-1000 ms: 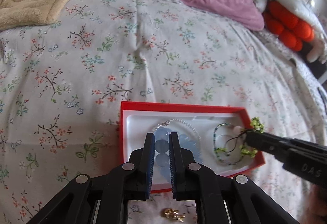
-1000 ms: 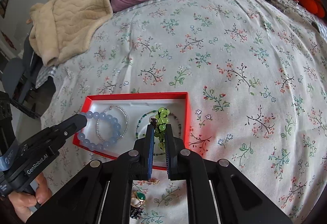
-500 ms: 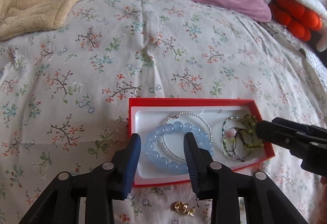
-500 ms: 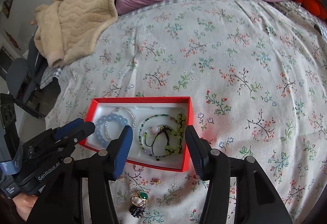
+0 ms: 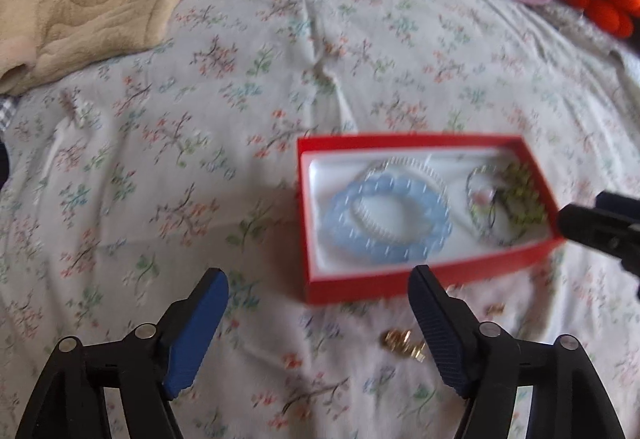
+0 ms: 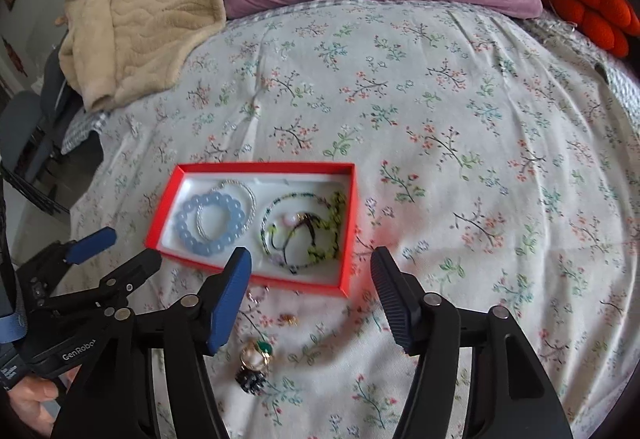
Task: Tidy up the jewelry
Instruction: 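Open the left tool over the red box while the right tool releases the green cluster there, then move both open tools back to the loose jewelry beside the box, then grasp the black hair clip with the left tool, then grasp the gold ring with the right tool while the left tool holds the clip, then carry the black clip to the red box with the left tool while the right tool carries the ring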
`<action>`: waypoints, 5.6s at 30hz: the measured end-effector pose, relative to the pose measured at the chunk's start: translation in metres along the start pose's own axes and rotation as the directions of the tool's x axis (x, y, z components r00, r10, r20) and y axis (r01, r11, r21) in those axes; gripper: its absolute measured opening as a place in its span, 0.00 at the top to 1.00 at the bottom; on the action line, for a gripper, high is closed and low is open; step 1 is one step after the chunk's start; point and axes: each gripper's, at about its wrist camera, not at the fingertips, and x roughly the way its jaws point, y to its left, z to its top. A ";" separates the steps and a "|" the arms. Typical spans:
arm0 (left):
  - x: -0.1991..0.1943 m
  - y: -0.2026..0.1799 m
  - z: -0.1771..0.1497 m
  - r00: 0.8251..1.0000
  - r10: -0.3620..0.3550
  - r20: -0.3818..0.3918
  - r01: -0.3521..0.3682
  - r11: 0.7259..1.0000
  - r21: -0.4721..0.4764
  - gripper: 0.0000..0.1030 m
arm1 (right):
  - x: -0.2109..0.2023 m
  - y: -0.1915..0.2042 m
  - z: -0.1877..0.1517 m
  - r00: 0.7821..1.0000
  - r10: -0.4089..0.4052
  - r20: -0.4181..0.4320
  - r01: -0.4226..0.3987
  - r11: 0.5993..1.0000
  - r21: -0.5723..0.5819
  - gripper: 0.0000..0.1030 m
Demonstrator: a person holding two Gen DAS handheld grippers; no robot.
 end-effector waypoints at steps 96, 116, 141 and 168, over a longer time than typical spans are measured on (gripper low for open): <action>0.000 -0.020 -0.087 0.987 -0.113 -0.117 0.121 0.990 0.068 0.74 | 0.040 -0.010 -0.081 0.958 -0.164 -0.233 0.129 0.979 -0.158 0.00; -0.004 0.013 -0.093 0.989 -0.078 -0.124 0.084 0.995 0.044 0.74 | 0.084 0.067 -0.076 0.964 -0.133 -0.229 0.085 0.974 -0.209 0.32; -0.008 0.011 -0.089 0.992 -0.082 -0.099 0.086 0.995 0.041 0.74 | 0.058 0.062 -0.072 0.976 -0.089 -0.200 0.048 0.979 -0.197 0.70; -0.021 -0.007 -0.018 0.983 -0.164 0.087 0.162 0.986 0.028 0.74 | -0.002 0.013 -0.012 1.000 0.011 -0.020 -0.012 1.000 -0.012 0.70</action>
